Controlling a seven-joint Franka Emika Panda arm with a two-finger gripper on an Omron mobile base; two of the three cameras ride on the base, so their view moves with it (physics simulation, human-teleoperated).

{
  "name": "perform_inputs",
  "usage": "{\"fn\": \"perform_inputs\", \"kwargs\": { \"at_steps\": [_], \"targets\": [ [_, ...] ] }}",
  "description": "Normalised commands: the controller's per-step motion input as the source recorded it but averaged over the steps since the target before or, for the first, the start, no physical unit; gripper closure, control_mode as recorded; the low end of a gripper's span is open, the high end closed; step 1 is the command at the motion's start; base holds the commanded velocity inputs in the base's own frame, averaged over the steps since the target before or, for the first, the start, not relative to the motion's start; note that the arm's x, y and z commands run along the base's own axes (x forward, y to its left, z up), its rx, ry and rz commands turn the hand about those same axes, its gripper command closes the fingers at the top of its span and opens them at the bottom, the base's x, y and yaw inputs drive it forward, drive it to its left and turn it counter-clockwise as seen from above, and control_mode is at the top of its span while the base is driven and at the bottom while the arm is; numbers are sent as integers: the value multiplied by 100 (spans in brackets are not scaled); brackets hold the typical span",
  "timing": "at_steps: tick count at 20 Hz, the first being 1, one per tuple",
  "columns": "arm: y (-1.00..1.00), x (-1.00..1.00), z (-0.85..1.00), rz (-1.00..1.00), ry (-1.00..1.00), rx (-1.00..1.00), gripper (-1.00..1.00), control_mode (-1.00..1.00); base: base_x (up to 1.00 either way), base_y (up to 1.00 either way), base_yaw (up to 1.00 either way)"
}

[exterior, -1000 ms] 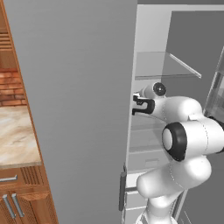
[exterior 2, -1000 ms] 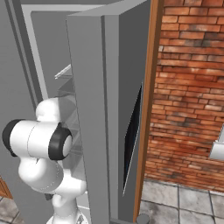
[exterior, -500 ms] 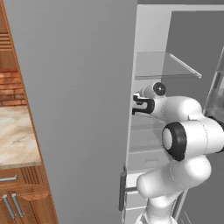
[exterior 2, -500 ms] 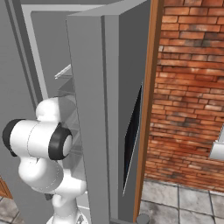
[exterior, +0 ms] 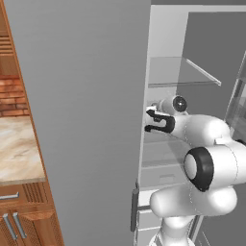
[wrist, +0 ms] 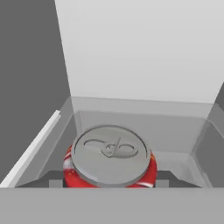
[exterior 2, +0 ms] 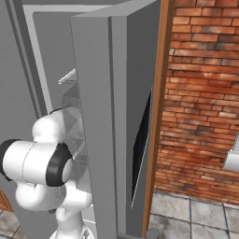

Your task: Open the fridge, grab two sodas, and place both sodas inside the bowl with ice on the dining counter.

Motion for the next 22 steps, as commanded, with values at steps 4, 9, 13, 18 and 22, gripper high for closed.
{"fn": "perform_inputs", "kwargs": {
  "at_steps": [4, 9, 13, 18, 22],
  "targets": [
    [0, -97, 7, -5, -9, 2, 100, -100, 0, 0, 0],
    [0, -89, 66, -9, -3, 2, 100, -100, 0, 0, 0],
    [-7, -45, 100, -15, 6, 8, 100, -100, 0, 0, 0],
    [-19, -39, 95, -14, 15, 15, 100, -100, 0, 0, 0],
    [-3, -66, 37, -6, 13, 14, 100, -100, 0, 0, 0]
  ]
}}
